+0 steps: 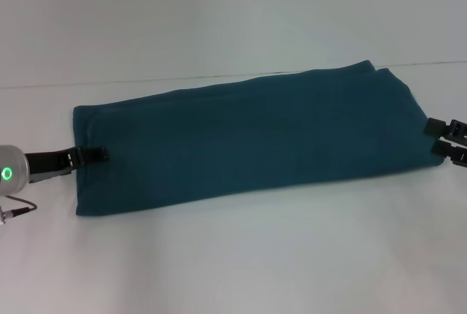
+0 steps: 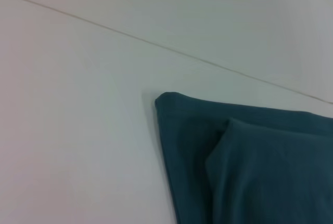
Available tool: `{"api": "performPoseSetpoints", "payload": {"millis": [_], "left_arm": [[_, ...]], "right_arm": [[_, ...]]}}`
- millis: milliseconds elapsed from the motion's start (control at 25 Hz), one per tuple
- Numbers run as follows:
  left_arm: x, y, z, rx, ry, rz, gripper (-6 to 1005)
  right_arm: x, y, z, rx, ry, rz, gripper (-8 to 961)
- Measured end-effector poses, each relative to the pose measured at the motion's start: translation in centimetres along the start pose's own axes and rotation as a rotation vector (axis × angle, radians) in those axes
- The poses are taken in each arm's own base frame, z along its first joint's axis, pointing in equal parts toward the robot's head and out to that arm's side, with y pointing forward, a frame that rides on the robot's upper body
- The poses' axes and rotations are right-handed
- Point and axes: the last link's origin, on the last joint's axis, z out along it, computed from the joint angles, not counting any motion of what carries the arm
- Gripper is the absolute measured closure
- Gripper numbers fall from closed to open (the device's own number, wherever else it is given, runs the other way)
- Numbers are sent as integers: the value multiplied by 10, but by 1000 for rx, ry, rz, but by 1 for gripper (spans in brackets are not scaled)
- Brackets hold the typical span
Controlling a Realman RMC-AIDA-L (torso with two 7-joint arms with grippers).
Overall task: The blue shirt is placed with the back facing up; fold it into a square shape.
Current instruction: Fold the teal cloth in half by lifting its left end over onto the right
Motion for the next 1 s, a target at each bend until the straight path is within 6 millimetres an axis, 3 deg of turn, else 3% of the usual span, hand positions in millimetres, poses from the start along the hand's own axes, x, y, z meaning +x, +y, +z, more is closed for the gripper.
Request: {"api": "performPoseSetpoints", "payload": {"millis": [600,1000], "left_arm": [[-6,9,6,-13,-33,30,172],[-8,35,12,-86,-69,55,197]], "right_arm": [[-1,0,-1,3,-1,-2,30],[1,-2,-3,7,-4,3,31]]}}
